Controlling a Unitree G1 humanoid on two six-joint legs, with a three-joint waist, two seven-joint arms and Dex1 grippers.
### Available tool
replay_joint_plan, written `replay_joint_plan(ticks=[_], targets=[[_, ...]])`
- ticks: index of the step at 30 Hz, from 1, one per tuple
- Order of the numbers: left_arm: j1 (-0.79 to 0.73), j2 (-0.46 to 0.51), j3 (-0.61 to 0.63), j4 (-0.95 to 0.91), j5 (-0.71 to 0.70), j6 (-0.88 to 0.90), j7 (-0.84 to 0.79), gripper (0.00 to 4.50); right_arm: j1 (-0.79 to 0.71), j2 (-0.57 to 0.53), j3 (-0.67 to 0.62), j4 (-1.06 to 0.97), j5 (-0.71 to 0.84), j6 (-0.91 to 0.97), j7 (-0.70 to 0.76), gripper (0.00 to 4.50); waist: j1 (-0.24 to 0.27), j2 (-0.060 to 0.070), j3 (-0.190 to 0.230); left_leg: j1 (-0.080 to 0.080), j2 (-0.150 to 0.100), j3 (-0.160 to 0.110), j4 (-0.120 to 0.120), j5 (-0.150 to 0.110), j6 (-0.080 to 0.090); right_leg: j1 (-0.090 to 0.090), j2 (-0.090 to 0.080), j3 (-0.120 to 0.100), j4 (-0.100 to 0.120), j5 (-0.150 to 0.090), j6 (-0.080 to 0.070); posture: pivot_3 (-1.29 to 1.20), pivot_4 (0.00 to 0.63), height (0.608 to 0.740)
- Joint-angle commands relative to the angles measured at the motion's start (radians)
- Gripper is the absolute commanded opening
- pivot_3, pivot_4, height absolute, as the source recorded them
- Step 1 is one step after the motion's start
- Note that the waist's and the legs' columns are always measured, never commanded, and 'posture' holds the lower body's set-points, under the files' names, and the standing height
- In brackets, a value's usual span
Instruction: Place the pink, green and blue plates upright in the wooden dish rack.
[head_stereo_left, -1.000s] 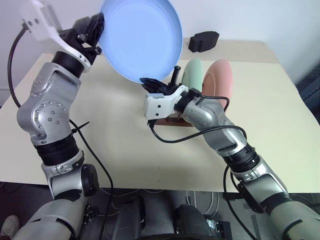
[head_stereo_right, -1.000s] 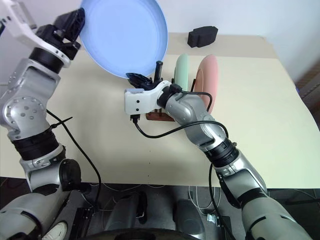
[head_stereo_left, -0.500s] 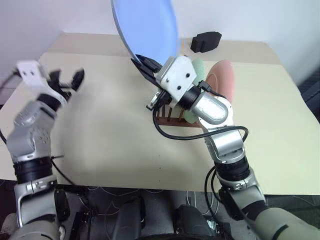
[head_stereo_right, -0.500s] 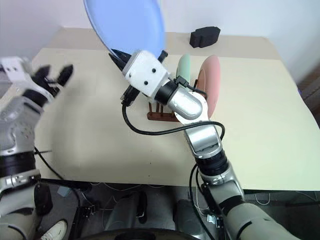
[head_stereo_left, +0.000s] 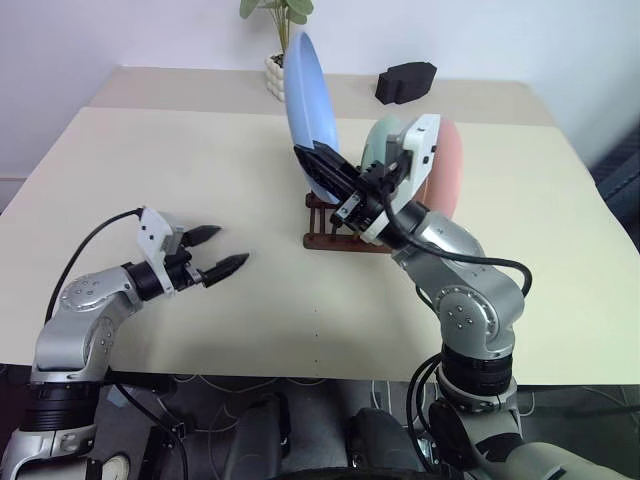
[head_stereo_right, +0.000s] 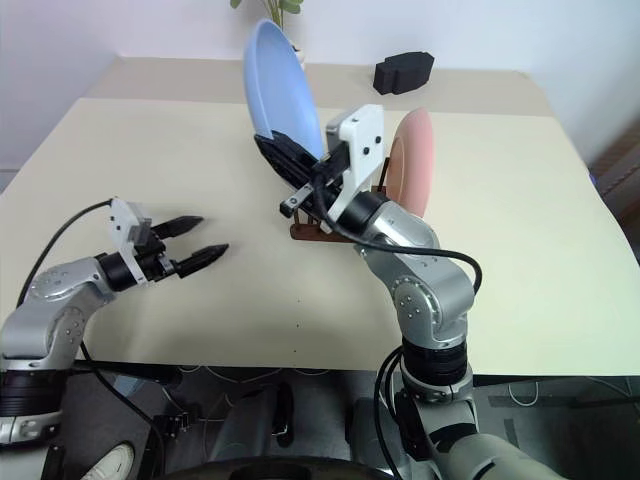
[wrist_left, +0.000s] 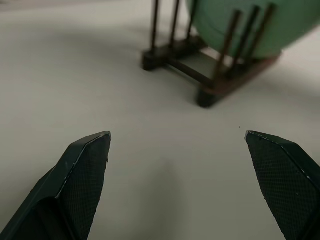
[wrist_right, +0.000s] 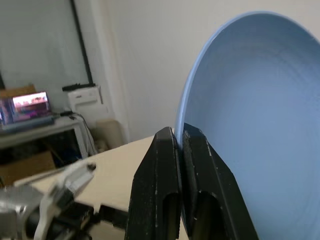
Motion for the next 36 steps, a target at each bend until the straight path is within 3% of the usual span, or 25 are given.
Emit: replay_joint_plan(ticks=[1,17,36], targets=[[0.001,-0.001,-0.026,-0.053,0.01,-0.023,-0.015,4.44,-0.016,0.016,-0.029,-0.045,0.086,0.026,-0.04,0.0,0.0,0.0,0.0,0.0,0.0,0.0,0.0,0.0,0.001,0.0,0.0,0.0,0.0,0.0,0.0,0.0,0.15,0.74],[-0.004,-0.038,-0.054,-0.1,0.002,-0.005,0.005,4.44,-0.026,0.028,-0.1,0.058,0.263,0.074,-0.199,0.0,-0.001,0.0,0.0,0.0,0.0,0.0,-0.002,-0.002,0.003,-0.001,0.0,0.0,0.0,0.0,0.0,0.0,0.15,0.74],[-0.029,-0.061,-0.068,-0.075,0.019,-0.016,0.012,4.44,-0.042,0.011,-0.085,0.098,0.278,0.042,-0.256,0.0,0.0,0.0,0.0,0.0,0.0,0.0,-0.002,-0.002,0.004,-0.001,0.0,0.0,0.0,0.0,0.0,0.0,0.15,0.74]])
